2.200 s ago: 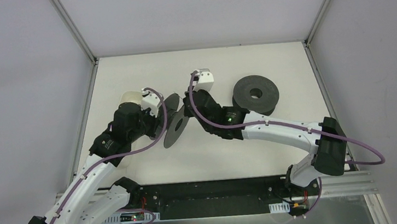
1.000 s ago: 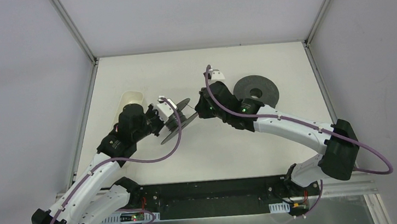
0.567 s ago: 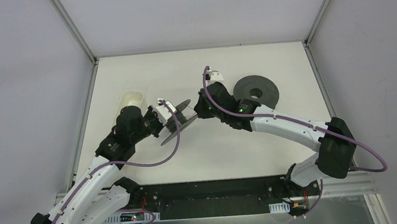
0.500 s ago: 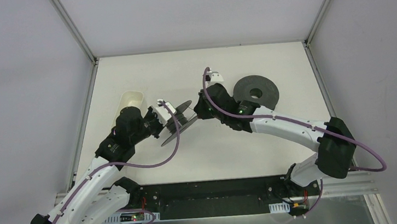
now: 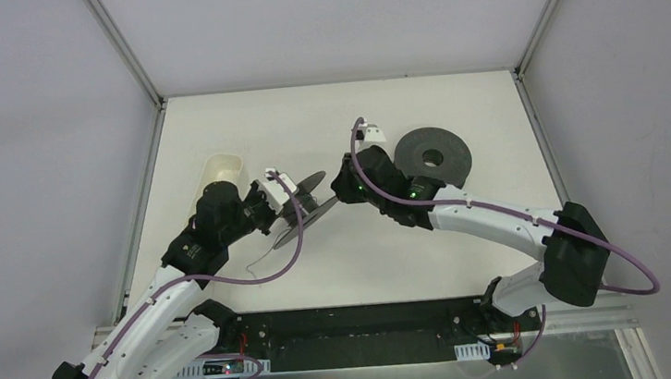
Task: Wrap the cables
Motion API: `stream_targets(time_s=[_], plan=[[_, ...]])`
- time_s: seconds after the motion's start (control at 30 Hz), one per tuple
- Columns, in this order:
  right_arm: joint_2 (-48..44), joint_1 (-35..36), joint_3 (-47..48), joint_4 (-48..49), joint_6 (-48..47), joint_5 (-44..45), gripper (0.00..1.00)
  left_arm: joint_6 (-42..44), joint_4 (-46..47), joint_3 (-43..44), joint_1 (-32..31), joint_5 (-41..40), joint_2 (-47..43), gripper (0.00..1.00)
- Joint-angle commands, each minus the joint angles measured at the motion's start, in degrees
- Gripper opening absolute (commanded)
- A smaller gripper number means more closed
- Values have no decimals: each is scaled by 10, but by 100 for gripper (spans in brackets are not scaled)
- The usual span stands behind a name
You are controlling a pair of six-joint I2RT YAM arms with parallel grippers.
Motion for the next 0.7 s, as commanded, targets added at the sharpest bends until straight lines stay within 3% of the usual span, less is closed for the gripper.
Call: stream_targets(time_s=[0.0, 0.2, 0.37, 0.47, 0.67], plan=[[-55, -6, -19, 16, -1, 14, 16, -6, 56, 12, 2, 6, -1, 0], [-95, -13, -38, 6, -9, 14, 17, -15, 49, 18, 1, 5, 4, 0], [-143, -15, -54, 9, -73, 16, 18, -49, 13, 48, 2, -23, 35, 0], [-179, -14, -75, 28, -140, -15, 22, -92, 3, 68, 6, -56, 55, 0], [-248, 1, -183, 159, -344, -121, 31, -201, -48, 137, 12, -86, 109, 0]])
